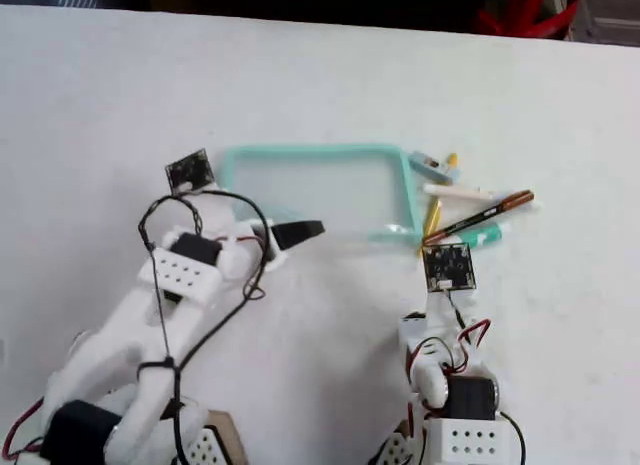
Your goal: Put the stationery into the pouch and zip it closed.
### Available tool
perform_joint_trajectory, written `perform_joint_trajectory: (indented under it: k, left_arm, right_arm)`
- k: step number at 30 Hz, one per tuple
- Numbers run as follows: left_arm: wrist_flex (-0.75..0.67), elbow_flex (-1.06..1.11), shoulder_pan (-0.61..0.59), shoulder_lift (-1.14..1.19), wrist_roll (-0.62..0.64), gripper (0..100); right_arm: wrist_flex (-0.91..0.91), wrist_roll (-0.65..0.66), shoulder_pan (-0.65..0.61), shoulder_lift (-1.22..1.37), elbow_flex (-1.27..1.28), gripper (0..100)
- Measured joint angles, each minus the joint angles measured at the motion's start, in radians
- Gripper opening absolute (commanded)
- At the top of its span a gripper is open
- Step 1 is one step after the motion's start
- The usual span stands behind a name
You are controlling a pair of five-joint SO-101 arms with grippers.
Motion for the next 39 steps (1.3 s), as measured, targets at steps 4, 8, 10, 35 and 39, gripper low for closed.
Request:
perform_joint_trajectory:
  k: [4,8,10,35,39]
  left_arm:
    - [-0.138,0.0,-0.035,0.112,0.009,41]
    - [-0.18,-0.02,-0.101,0.196,0.032,42]
    - [-0.18,-0.034,-0.104,0.222,0.035,42]
    - [-0.167,-0.267,-0.081,0.4,0.126,20]
    - [-0.173,-0.296,-0.081,0.4,0.127,8]
  right_arm:
    - [0.0,0.0,0.0,0.0,0.0,1.9]
    - [0.0,0.0,0.0,0.0,0.0,1.9]
    - [0.0,0.0,0.0,0.0,0.0,1.9]
    - [0.0,0.0,0.0,0.0,0.0,1.9]
    - [0.0,0.0,0.0,0.0,0.0,1.9]
